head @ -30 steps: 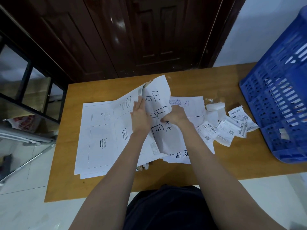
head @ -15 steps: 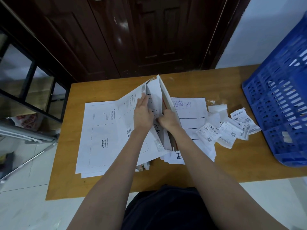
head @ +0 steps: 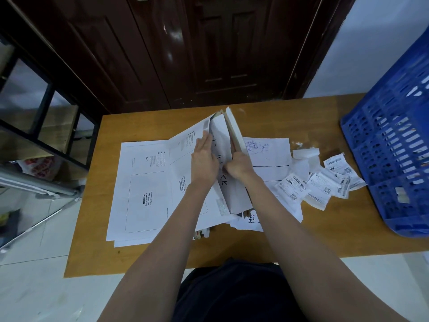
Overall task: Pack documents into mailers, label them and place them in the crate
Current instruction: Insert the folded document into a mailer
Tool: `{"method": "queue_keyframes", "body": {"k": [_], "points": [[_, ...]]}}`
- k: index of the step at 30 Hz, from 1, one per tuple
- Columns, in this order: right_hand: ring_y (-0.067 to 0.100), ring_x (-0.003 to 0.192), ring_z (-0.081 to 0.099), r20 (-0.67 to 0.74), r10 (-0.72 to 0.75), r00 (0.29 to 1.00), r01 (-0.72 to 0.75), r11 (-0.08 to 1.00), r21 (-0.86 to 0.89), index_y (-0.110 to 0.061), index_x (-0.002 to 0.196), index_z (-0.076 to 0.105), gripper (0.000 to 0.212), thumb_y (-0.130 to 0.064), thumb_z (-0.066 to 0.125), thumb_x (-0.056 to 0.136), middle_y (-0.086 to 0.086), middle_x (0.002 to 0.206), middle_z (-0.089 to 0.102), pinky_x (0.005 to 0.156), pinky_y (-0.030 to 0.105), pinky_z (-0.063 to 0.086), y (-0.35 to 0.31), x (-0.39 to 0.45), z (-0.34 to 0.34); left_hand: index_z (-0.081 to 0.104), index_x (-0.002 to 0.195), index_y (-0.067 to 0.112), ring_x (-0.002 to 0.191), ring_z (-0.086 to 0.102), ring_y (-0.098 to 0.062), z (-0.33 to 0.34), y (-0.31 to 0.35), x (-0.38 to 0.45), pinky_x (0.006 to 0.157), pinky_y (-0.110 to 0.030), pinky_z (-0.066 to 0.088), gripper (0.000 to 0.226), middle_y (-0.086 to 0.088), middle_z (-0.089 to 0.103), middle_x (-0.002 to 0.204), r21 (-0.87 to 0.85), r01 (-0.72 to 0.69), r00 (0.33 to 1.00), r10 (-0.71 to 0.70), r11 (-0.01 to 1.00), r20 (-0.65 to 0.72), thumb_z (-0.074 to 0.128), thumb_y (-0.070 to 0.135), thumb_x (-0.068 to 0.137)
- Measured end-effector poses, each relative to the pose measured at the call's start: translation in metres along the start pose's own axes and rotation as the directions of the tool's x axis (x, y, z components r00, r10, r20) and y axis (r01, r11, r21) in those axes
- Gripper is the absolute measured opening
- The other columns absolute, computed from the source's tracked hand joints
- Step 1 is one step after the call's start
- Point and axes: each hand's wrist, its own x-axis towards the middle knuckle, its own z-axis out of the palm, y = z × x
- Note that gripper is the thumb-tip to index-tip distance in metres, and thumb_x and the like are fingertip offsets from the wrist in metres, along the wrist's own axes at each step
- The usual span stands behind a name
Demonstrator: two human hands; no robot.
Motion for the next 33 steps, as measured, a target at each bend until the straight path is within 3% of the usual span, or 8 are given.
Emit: {"method": "queue_keyframes", "body": {"k": [3, 8, 14, 17, 20, 25, 29, 33], "points": [[0.035, 0.104, 0.060, -0.011, -0.022, 1.000, 0.022, 1.000, 0.009, 0.004, 0.108, 0.060, 0.026, -0.015, 0.050, 0.095, 0.020, 0.109, 0.063, 0.073, 0.033, 0.044, -0.007, -0.001, 0.005, 0.035, 0.146, 0.010, 0.142, 0.028, -0.021, 0.004, 0.008, -0.004, 0.113, -0.038, 0.032, 0.059, -0.003, 0.031, 0.154, -0.031, -0.054, 0.999, 0.054, 0.998, -0.006, 0.038, -0.008, 0.090], [0.029, 0.084, 0.059, 0.068, 0.022, 0.997, -0.023, 1.000, 0.021, 0.003, 0.100, 0.061, 0.025, -0.009, 0.039, 0.099, 0.013, 0.092, 0.061, 0.062, 0.031, 0.044, -0.005, -0.004, 0.012, 0.032, 0.148, 0.014, 0.142, 0.029, -0.016, 0.004, 0.016, 0.003, 0.110, -0.024, 0.028, 0.054, 0.001, 0.029, 0.155, -0.041, -0.011, 0.998, 0.009, 0.999, -0.060, 0.040, -0.001, 0.096], [0.034, 0.106, 0.059, 0.086, 0.047, 0.995, -0.048, 0.999, 0.006, 0.002, 0.114, 0.059, 0.030, -0.017, 0.042, 0.099, 0.022, 0.117, 0.061, 0.074, 0.031, 0.043, 0.000, -0.001, 0.008, 0.032, 0.148, 0.014, 0.142, 0.029, -0.016, 0.003, 0.014, 0.004, 0.109, -0.024, 0.031, 0.053, 0.002, 0.029, 0.155, -0.051, -0.014, 1.000, 0.013, 0.999, -0.023, 0.043, 0.003, 0.098], [0.032, 0.100, 0.062, -0.128, 0.030, 0.991, -0.029, 1.000, 0.013, -0.004, 0.109, 0.063, 0.035, -0.034, 0.050, 0.094, 0.014, 0.109, 0.066, 0.075, 0.034, 0.048, 0.000, 0.003, -0.001, 0.030, 0.149, 0.014, 0.141, 0.029, -0.017, 0.004, 0.012, 0.006, 0.109, -0.026, 0.031, 0.053, 0.001, 0.029, 0.155, -0.045, 0.014, 1.000, -0.015, 0.999, -0.010, 0.044, 0.006, 0.098], [0.031, 0.106, 0.056, -0.490, -0.019, 0.871, -0.024, 0.996, -0.082, -0.010, 0.117, 0.054, 0.034, -0.027, 0.059, 0.087, 0.010, 0.117, 0.057, 0.078, 0.036, 0.046, 0.001, 0.000, -0.013, 0.026, 0.150, 0.014, 0.143, 0.025, -0.019, 0.003, 0.014, 0.008, 0.111, -0.031, 0.031, 0.055, 0.003, 0.024, 0.157, -0.033, 0.060, 0.998, -0.060, 0.998, 0.004, 0.042, 0.003, 0.098], [0.034, 0.113, 0.053, -0.346, 0.090, 0.934, -0.134, 0.985, -0.105, -0.009, 0.129, 0.042, 0.044, -0.013, 0.054, 0.087, 0.014, 0.124, 0.054, 0.082, 0.037, 0.043, 0.004, 0.006, -0.034, 0.021, 0.151, 0.014, 0.144, 0.022, -0.023, 0.002, 0.025, 0.010, 0.112, -0.032, 0.031, 0.055, 0.001, 0.017, 0.159, -0.063, 0.100, 0.994, -0.097, 0.993, 0.039, 0.040, 0.007, 0.100], [0.031, 0.105, 0.060, -0.369, -0.086, 0.926, -0.007, 0.970, -0.243, -0.022, 0.128, 0.049, 0.048, -0.002, 0.050, 0.084, 0.010, 0.107, 0.067, 0.090, 0.035, 0.038, 0.004, 0.012, -0.042, 0.025, 0.150, 0.026, 0.142, 0.028, -0.021, -0.002, 0.023, 0.010, 0.111, -0.033, 0.028, 0.054, -0.002, 0.024, 0.157, -0.160, 0.096, 0.992, -0.081, 0.982, 0.093, 0.045, 0.030, 0.100], [0.029, 0.096, 0.065, -0.427, -0.201, 0.882, 0.017, 0.917, -0.398, -0.028, 0.124, 0.056, 0.046, -0.002, 0.053, 0.087, 0.008, 0.091, 0.070, 0.109, 0.042, 0.026, 0.002, 0.020, -0.051, 0.034, 0.142, 0.012, 0.127, 0.044, -0.026, -0.009, -0.002, 0.014, 0.101, -0.037, 0.044, 0.056, -0.007, 0.036, 0.145, -0.125, 0.187, 0.980, -0.194, 0.974, -0.053, 0.058, 0.017, 0.092]]}}
